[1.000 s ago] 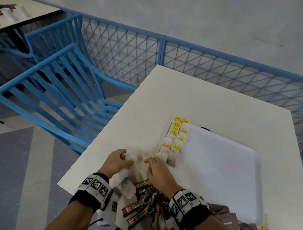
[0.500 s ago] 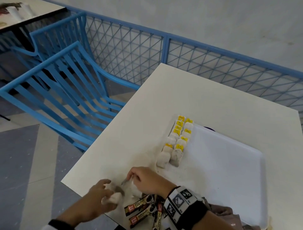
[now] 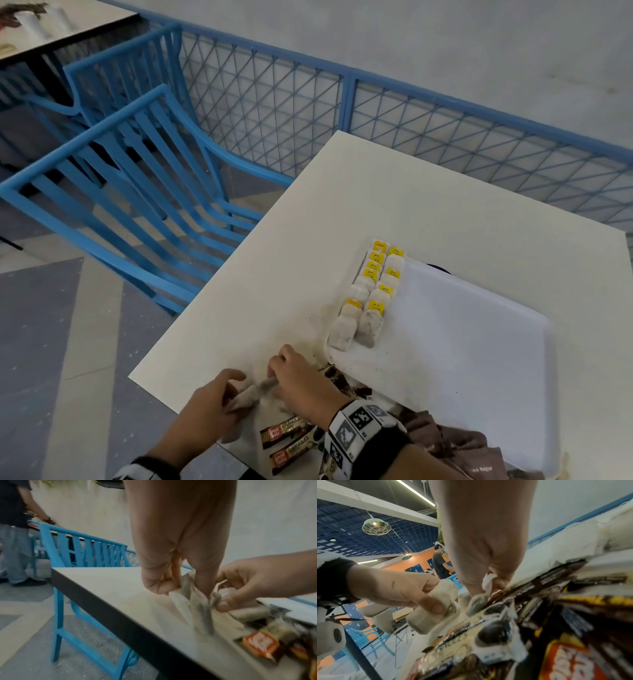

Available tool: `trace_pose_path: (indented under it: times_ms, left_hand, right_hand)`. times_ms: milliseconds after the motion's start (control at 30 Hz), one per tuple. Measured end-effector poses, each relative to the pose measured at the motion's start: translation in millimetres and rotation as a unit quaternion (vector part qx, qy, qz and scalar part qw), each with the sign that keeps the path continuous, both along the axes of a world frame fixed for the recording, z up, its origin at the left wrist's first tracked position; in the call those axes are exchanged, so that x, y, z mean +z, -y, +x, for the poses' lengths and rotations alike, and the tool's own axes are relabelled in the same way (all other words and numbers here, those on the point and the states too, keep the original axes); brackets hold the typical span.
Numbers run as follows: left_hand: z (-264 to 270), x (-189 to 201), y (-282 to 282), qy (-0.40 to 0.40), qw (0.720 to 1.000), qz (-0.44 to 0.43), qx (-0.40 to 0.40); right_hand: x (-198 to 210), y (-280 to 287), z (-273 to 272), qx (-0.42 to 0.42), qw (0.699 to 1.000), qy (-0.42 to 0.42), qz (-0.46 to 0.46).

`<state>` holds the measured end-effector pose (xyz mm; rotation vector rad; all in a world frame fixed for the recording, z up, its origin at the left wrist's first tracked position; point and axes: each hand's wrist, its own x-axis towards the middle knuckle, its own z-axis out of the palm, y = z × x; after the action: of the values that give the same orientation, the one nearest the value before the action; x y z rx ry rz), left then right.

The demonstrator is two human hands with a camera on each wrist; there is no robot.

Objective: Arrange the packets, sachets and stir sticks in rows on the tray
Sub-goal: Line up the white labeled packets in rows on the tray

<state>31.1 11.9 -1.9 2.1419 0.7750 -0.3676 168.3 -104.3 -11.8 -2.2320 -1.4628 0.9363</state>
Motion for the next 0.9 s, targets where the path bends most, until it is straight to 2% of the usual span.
trace_pose_path:
  times_ms: [133,200,267,433,600,733,900]
  left_hand:
    - [8.6,7.7,-3.6,0.010,0.999,-0.008,0.032]
    - [15.7,11.6,-5.6,0.045,0.992,-0.068,0.092]
    - [27.0,18.7,-7.3,0.083,0.972,-0.165,0.148]
    - [59.4,32.7,2.1,0.140,0.934,-0.279,0.174]
    - [86.3,40.6,21.3,0.123,0.906,-0.376,0.151]
    - [100.5,49.1,33.8,0.109,0.863,-0.473,0.139]
    - [108.0,54.5,46.3,0.143,0.877,-0.458,0.034]
  right_hand:
    - [6.1,3.3,11.7,-0.081,0.994,-0.070,0.027]
    - [14.9,8.2,23.6,-0.135,0.983,-0.110,0.057]
    - [24.0,14.5,36.2,-0.186,0.968,-0.143,0.085]
    - [43.5,30.1,59.2,-0.262,0.934,-0.214,0.113]
    - [57.0,45.7,63.9,-0.256,0.917,-0.279,0.125]
    - [56.6,55.4,62.5,-0.280,0.913,-0.259,0.145]
    - [55.2,64.5,62.9,-0.348,0.890,-0.219,0.197]
